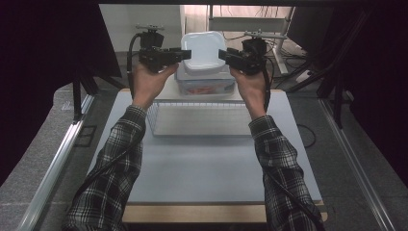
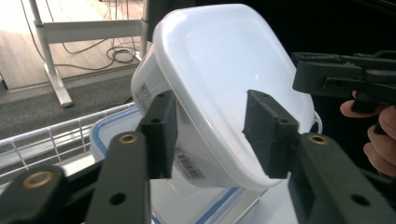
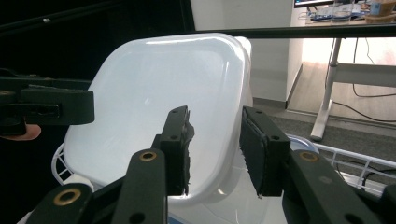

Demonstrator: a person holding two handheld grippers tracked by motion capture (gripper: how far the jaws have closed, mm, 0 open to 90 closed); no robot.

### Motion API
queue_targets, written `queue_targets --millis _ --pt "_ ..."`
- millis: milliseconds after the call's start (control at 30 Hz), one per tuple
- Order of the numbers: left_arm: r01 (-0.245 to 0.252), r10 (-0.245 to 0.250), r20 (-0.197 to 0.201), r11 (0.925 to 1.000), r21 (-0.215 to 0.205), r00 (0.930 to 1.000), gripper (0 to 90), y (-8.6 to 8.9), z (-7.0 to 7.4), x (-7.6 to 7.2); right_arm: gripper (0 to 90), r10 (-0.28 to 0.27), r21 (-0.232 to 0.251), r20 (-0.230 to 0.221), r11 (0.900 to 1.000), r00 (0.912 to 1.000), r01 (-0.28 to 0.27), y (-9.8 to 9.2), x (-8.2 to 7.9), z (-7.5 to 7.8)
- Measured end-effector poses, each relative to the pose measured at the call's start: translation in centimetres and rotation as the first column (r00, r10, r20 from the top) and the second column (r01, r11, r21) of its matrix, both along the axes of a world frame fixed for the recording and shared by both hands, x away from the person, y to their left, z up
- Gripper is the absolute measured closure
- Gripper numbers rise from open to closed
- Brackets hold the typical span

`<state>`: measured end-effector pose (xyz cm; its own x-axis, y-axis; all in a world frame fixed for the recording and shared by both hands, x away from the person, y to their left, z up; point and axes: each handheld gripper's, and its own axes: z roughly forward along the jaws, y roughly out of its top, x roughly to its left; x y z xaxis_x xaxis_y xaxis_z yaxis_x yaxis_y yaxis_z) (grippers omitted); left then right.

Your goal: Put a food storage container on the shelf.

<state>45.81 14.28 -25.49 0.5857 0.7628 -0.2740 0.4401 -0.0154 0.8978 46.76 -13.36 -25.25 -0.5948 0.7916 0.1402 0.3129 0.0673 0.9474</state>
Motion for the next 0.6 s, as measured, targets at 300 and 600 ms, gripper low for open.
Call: queue_targets --millis 300,600 --pt "-0.01 0.009 -0.041 0.9995 -0.03 0.9991 48.2 0.1 -0.1 1.0 63.8 -0.003 -0.008 -0.005 1.0 1.0 0.003 0.0 0.1 0.0" --pt "-0.052 0.052 -0.037 0.9984 -0.02 0.998 40.1 0.7 -0.3 1.3 63.8 -0.021 -0.008 -0.007 1.0 0.9998 0.021 0.3 0.3 0.2"
